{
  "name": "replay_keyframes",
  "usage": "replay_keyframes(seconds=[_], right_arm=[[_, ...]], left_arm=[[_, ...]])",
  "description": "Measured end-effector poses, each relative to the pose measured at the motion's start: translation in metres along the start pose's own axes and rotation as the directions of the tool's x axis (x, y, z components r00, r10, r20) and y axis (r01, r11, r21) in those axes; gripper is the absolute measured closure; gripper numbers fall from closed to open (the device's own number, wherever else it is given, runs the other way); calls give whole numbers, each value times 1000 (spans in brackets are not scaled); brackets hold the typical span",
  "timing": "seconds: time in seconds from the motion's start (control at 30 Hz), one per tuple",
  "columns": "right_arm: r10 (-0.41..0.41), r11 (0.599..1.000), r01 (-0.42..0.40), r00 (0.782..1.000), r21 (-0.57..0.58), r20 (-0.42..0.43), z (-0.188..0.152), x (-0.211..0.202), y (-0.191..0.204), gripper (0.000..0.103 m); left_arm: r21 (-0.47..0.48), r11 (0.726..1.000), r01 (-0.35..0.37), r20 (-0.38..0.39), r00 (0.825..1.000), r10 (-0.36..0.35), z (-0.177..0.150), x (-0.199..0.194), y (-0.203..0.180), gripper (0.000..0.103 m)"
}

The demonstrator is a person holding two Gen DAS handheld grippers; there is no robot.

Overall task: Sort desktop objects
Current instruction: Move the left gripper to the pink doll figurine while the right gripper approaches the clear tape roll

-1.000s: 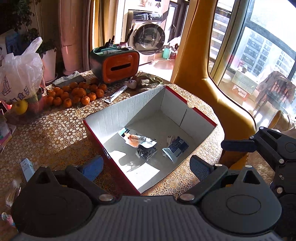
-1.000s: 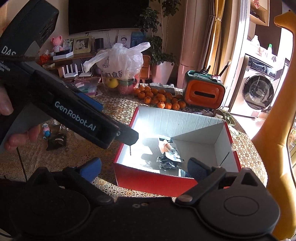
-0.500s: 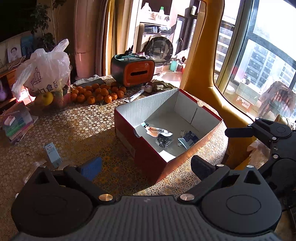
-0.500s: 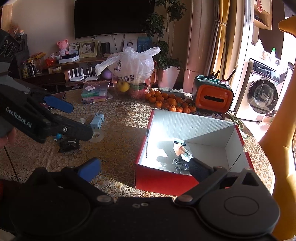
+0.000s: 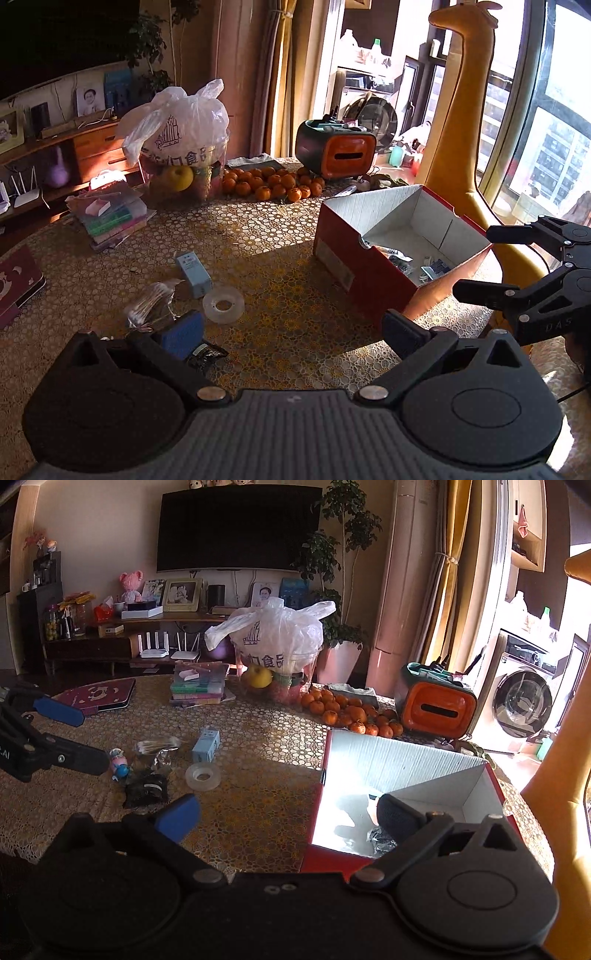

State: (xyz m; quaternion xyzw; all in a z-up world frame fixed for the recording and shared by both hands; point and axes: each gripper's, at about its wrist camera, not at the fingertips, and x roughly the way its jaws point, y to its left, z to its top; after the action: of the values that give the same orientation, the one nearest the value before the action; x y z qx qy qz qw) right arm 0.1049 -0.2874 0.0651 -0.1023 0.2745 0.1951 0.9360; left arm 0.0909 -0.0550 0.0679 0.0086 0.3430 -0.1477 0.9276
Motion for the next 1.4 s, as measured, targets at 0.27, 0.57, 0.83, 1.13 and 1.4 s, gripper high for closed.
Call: replay_keyframes(seconds=[0.27,0.57,0.83,1.13,1.4], right_arm=[[47,999,-47,998,1,29,4,15,24,1],[70,997,-70,997,-12,28,7,39,47,1],[76,997,-76,997,-21,2,6,70,65,1],[94,995,-95,995,-39,-19,8,109,79,2],[108,992,-111,993,-62,-49,9,148,91,2]], left_arm=[[-56,995,-77,24,997,78,-20,-12,33,0],[-107,988,-114,9,993,116,-42,-6,69,0],[-132,980,-151,-13,988,151,-57,10,101,0],[-145,972,-183,-40,983,179,-67,39,131,0],[-122,978,-169,-44,985,165,-69,64,149,0]])
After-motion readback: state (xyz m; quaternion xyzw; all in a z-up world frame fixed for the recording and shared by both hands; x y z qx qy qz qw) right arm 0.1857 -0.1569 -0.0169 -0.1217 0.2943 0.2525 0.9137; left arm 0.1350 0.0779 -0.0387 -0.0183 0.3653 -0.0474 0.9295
